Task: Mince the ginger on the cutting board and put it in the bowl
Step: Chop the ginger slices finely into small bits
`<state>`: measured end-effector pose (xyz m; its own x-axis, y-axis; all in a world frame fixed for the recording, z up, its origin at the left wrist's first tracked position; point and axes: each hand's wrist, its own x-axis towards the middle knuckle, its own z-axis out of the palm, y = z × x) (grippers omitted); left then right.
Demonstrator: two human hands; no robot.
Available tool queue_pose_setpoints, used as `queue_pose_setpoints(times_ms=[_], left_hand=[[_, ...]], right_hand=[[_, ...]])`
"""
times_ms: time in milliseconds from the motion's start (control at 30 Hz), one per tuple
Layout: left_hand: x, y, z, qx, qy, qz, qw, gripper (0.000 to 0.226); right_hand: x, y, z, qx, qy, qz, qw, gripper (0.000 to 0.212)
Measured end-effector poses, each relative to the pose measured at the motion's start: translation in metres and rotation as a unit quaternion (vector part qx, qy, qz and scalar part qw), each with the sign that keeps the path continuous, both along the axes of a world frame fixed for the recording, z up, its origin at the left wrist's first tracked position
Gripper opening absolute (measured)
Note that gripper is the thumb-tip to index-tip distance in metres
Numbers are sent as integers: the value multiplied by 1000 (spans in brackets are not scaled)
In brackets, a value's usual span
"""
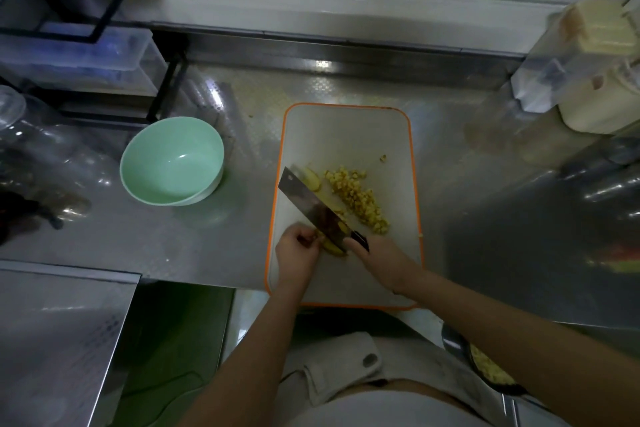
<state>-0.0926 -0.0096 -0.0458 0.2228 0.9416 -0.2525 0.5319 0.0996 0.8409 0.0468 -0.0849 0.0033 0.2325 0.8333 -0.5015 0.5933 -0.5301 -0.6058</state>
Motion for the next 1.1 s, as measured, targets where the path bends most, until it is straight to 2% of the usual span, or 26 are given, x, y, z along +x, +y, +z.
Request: queue_pose_setpoints(times_ms=[167, 467, 633, 800, 967, 1100], left_hand=[[-1, -4, 4, 22, 4, -14, 1000, 9], [4, -4, -3, 69, 37, -32, 996, 16], [6, -2, -7, 76, 32, -33, 996, 16], [6, -4, -9, 77, 11, -23, 997, 15], [7, -5, -7, 73, 23, -18, 997, 27], [7, -5, -9, 69, 35, -18, 997, 22]], right_hand=[[-2, -10, 1, 29, -5, -29, 999, 40], [-5, -21, -1, 18, -16, -4, 1000, 39], [-5, -23, 8, 43, -1, -3, 999, 37], [3, -37, -1, 1, -37, -2, 999, 34], [-4, -45, -9, -8, -50, 6, 999, 41], [-4, -40, -5, -23, -42, 22, 999, 41]])
